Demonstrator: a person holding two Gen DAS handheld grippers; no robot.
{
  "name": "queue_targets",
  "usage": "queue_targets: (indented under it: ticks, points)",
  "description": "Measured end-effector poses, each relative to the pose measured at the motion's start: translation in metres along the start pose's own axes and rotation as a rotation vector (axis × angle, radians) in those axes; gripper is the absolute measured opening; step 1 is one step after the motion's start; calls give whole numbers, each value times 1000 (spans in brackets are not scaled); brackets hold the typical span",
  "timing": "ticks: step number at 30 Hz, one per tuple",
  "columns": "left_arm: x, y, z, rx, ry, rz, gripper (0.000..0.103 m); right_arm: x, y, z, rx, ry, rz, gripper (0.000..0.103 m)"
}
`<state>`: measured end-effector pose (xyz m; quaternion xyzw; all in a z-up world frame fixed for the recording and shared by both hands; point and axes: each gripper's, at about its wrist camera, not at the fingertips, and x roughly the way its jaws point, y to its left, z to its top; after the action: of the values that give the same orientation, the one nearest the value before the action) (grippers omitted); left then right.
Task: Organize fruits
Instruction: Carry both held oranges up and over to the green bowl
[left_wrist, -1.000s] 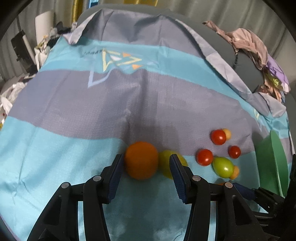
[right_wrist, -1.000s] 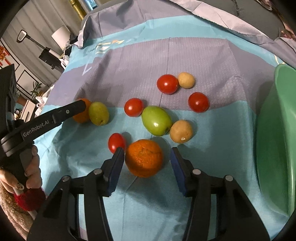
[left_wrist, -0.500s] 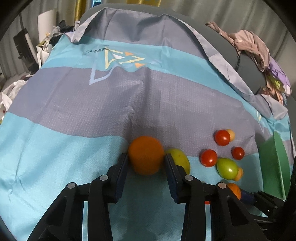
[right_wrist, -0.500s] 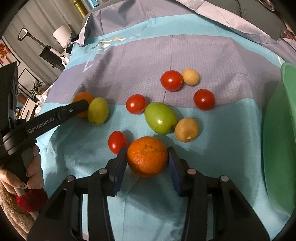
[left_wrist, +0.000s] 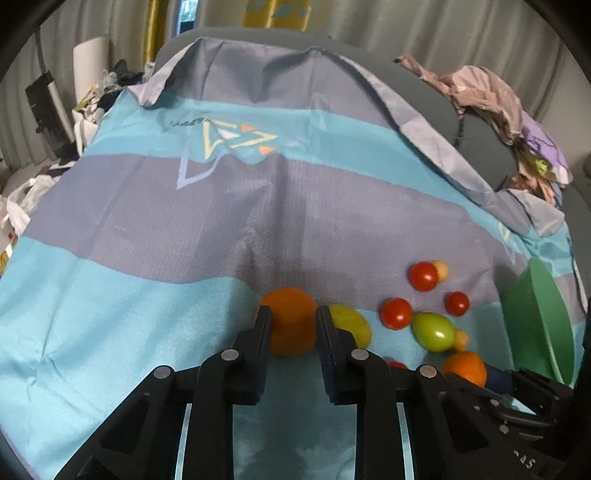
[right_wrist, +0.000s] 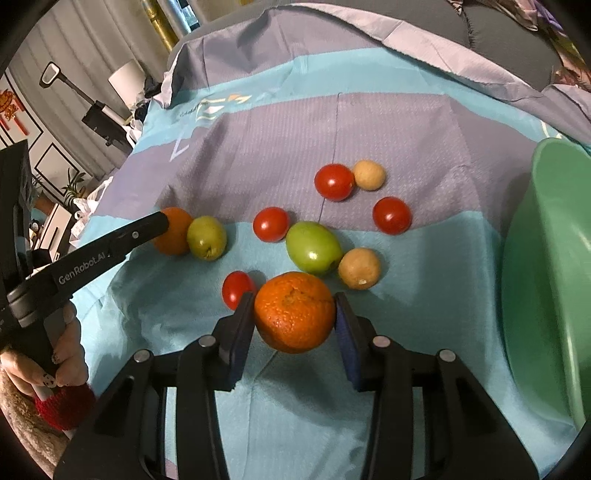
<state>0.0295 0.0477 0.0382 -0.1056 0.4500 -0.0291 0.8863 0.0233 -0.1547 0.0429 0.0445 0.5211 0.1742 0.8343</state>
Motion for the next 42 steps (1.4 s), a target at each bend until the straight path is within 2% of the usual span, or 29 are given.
queue_targets:
  ticks: [2,5,8,11,13,19,28,32,36,37,39,42]
  points:
    - [1,-3,-1,23,7,6,25,-2,-2,0,7,-3,1,43]
    - [7,0,-1,6,7,48,25,-3,-3,-2,16,-4,0,43]
    - [7,4,1,-25,13,17,26,-5,-2,-1,16,-8,6,43]
    - [5,7,5,-42,-2,18,38,-7,-3,-1,19,-11,12,43]
    - [5,9,6,-52,-11,18,41,-8,-3,-1,21,-14,11,43]
    - [18,8,12,-79,38,-42,41,-11,-6,-1,34,-18,19,43]
    - [28,7,13,-74,45,52,41,-14,-8,-1,44,-20,29,43]
    - [32,10,15,-106,53,33,44,-14,-7,-2,41,-11,39,44]
    - [35,0,14,-45,38,72,45,-13,-8,-1,46,-9,38,44]
    - [39,-3,12,-31,56,72,45,-13,-8,-1,48,-7,38,44]
    - [50,1,10,-68,99,38,45,-12,-9,-1,53,-4,40,44]
    - [50,-2,10,-39,94,57,45,-13,-9,0,49,-10,32,44]
